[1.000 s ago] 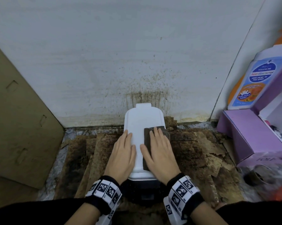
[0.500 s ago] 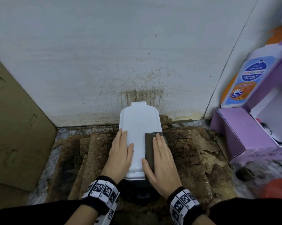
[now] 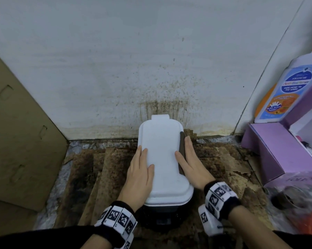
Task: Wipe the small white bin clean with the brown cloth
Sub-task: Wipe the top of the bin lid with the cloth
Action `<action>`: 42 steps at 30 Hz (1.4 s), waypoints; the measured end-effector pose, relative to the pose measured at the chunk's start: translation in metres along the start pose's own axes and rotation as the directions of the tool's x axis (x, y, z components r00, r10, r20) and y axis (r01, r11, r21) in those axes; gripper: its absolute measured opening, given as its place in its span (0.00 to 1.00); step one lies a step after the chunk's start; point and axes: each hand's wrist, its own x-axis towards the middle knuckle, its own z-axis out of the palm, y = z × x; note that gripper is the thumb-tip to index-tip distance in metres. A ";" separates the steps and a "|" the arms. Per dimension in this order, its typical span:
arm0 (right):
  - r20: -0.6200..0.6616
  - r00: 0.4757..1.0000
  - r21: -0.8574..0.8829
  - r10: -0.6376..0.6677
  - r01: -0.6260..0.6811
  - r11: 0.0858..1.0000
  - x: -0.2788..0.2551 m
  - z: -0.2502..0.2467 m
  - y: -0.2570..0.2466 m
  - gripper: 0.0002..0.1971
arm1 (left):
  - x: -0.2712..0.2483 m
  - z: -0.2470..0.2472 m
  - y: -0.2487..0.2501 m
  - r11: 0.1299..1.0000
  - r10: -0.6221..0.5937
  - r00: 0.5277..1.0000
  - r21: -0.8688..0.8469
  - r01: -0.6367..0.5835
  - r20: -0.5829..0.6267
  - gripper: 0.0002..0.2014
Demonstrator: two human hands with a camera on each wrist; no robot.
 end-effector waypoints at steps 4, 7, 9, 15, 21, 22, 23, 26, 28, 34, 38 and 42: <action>0.041 0.999 -0.066 0.026 -0.023 0.998 0.038 -0.021 -0.013 0.45 | 0.001 -0.002 -0.002 1.000 -0.006 1.000 -0.012 0.007 0.031 0.29; 0.042 0.999 -0.061 0.008 -0.006 0.998 0.044 -0.025 -0.014 0.45 | 0.001 -0.002 -0.002 1.000 0.001 1.000 -0.011 -0.001 0.021 0.28; 0.046 0.999 -0.031 0.013 -0.012 0.999 0.036 -0.021 -0.013 0.44 | 0.000 -0.001 -0.002 1.000 0.000 1.000 -0.018 0.001 0.022 0.28; -0.152 0.988 0.087 -0.009 0.023 0.996 -0.033 0.022 0.002 0.39 | -0.001 0.001 -0.002 1.000 0.014 1.000 -0.015 -0.014 -0.004 0.27; -0.408 0.892 -0.234 -0.193 0.102 0.967 -0.076 0.072 0.014 0.32 | -0.002 0.003 -0.005 0.999 0.018 1.000 -0.041 -0.018 -0.016 0.27; -0.410 0.877 -0.315 -0.252 0.124 0.941 -0.075 0.073 0.014 0.32 | -0.002 0.004 -0.005 0.999 0.020 1.000 -0.046 -0.021 -0.019 0.27; -0.399 0.868 -0.383 -0.295 0.134 0.914 -0.072 0.072 0.015 0.32 | -0.001 0.004 -0.006 0.999 0.023 1.000 -0.046 -0.023 -0.020 0.27; -0.331 0.871 -0.562 -0.364 0.128 0.818 -0.067 0.069 0.012 0.31 | 0.000 0.004 -0.006 0.999 0.033 0.999 -0.035 -0.034 -0.026 0.27; -0.293 0.873 -0.648 -0.390 0.118 0.752 -0.064 0.071 0.007 0.30 | 0.000 0.004 -0.006 0.998 0.035 0.999 -0.043 -0.037 -0.039 0.27; -0.251 0.876 -0.748 -0.411 0.094 0.657 -0.058 0.079 -0.005 0.29 | 0.000 0.004 -0.008 0.997 0.038 0.998 -0.065 -0.041 -0.042 0.27; -0.185 0.878 -0.759 -0.442 0.158 0.632 -0.059 0.065 -0.003 0.28 | 0.001 0.004 -0.010 0.998 0.039 0.999 -0.051 -0.040 -0.025 0.27; -0.191 0.878 -0.638 -0.438 0.229 0.735 -0.055 0.046 0.003 0.26 | 0.002 0.004 -0.012 0.998 0.043 0.999 -0.048 -0.044 -0.020 0.27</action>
